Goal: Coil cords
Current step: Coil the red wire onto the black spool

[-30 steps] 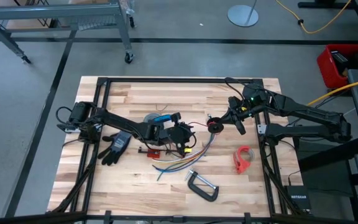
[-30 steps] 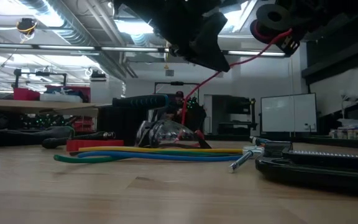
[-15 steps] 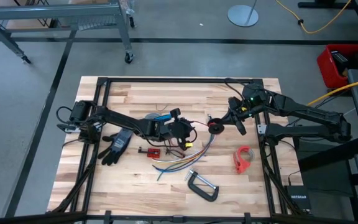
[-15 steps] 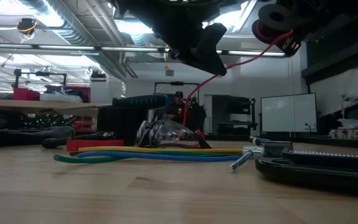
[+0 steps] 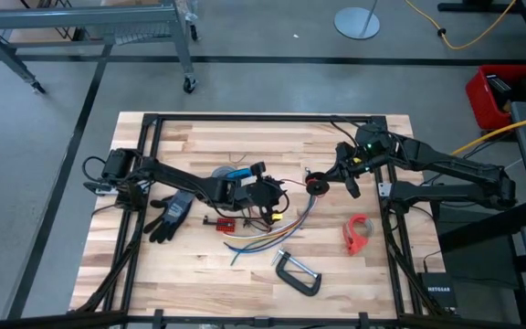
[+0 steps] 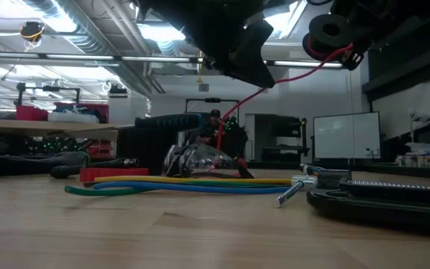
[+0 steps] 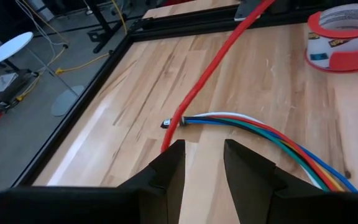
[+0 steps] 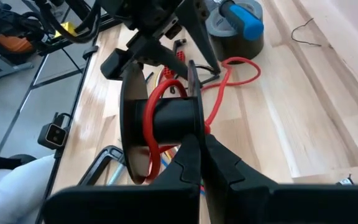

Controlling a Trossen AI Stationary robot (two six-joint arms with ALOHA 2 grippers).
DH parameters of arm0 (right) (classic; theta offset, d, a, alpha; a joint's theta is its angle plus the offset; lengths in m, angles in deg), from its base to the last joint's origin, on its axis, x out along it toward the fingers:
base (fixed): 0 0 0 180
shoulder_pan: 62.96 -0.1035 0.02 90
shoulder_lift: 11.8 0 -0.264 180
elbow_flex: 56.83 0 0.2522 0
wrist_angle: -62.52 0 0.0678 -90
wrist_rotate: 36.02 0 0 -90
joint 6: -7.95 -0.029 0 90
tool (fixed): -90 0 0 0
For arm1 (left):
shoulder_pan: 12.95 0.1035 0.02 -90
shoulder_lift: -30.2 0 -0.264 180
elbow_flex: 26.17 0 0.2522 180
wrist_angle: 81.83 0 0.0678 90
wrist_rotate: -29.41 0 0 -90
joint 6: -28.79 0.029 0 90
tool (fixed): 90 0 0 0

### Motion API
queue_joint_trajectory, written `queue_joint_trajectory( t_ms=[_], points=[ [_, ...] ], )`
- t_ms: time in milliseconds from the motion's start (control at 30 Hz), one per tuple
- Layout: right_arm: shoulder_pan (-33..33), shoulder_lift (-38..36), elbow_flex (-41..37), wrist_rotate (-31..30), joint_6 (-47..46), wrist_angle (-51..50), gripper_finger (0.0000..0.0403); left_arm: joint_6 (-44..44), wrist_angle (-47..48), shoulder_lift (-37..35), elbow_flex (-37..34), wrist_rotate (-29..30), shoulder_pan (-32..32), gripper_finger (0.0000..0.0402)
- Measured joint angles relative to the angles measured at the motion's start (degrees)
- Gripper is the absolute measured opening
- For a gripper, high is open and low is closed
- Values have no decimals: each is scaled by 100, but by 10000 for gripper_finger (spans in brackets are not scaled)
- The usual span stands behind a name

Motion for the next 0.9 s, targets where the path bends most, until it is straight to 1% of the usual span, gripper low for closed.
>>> queue_joint_trajectory(
  t_ms=[333,900],
  points=[
    [0,0,-2,2,0,-154,1,0,-3,0,0,2,114,104],
    [0,0,-2,110,-2,-53,6,0,73,0,-2,-1,305,104]
  ],
)
